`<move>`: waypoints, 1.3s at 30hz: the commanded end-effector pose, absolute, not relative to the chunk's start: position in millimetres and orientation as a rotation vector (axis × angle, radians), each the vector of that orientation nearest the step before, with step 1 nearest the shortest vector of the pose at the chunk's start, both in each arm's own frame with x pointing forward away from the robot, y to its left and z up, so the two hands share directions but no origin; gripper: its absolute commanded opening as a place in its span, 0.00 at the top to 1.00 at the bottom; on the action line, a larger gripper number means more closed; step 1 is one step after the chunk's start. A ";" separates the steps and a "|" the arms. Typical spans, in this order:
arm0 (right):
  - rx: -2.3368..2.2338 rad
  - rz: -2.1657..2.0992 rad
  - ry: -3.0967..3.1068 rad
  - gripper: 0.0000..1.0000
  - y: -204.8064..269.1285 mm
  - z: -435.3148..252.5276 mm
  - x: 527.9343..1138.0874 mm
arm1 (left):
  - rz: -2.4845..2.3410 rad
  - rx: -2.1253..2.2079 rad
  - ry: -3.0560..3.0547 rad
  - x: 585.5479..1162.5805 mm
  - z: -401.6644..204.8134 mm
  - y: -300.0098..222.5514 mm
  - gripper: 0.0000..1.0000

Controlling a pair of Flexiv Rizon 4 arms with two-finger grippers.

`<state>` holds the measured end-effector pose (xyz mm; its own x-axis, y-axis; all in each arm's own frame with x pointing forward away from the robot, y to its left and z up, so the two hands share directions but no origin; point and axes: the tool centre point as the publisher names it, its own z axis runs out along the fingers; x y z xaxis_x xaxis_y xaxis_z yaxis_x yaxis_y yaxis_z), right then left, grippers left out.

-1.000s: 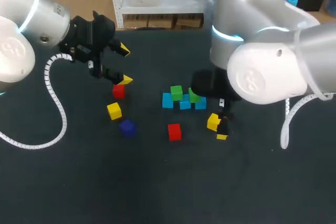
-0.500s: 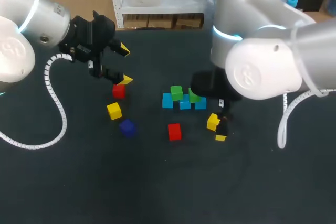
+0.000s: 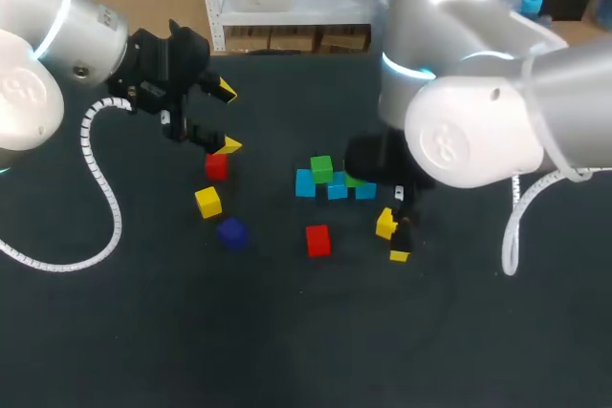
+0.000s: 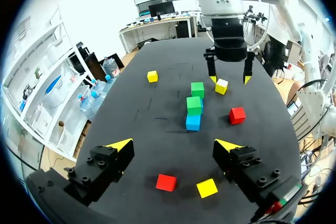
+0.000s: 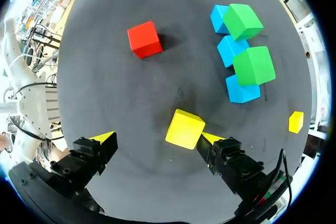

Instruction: Place the blue cubes, place green cubes on the blue cubes, place the yellow cubes on the green cubes, then place the red cubes on the yellow cubes, and place purple cube on the red cubes.

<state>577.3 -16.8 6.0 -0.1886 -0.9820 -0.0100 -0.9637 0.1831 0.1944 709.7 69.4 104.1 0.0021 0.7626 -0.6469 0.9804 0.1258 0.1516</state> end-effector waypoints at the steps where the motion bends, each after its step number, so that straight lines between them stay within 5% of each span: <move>1: 1.917 -0.231 -2.333 0.00 -18.2 5.2 574.3 | -0.469 1.682 1.800 708.8 103.0 71.0 0.00; 15: 1.907 -0.214 -2.333 0.00 -19.6 4.4 572.2 | -0.469 1.682 1.800 708.8 103.0 71.0 0.00; 17: 1.907 -0.210 -2.333 0.25 -20.5 5.4 572.7 | -0.469 1.682 1.800 708.8 103.0 71.0 0.00; 19: 1.907 -0.205 -2.332 0.37 -21.3 6.8 573.2 | -0.469 1.682 1.800 708.8 103.0 71.0 0.00; 21: 1.907 -0.197 -2.332 0.49 -21.5 7.3 573.4 | -0.469 1.682 1.800 708.8 103.0 71.0 0.00; 24: 1.907 -0.194 -2.329 0.53 -21.5 7.5 573.6 | -0.469 1.682 1.800 708.8 103.0 71.0 0.00; 27: 1.907 -0.197 -2.326 0.47 -21.0 7.3 573.5 | -0.469 1.682 1.800 708.8 103.0 71.0 0.00; 28: 1.905 -0.198 -2.327 0.05 -20.9 7.2 573.5 | -0.469 1.682 1.800 708.8 103.0 71.0 0.00; 29: 1.903 -0.201 -2.328 0.00 -20.7 7.1 573.4 | -0.469 1.682 1.800 708.8 103.0 71.0 0.00; 39: 1.915 -0.220 -2.335 0.00 -29.5 12.7 573.5 | -0.469 1.682 1.800 708.8 103.0 71.0 0.00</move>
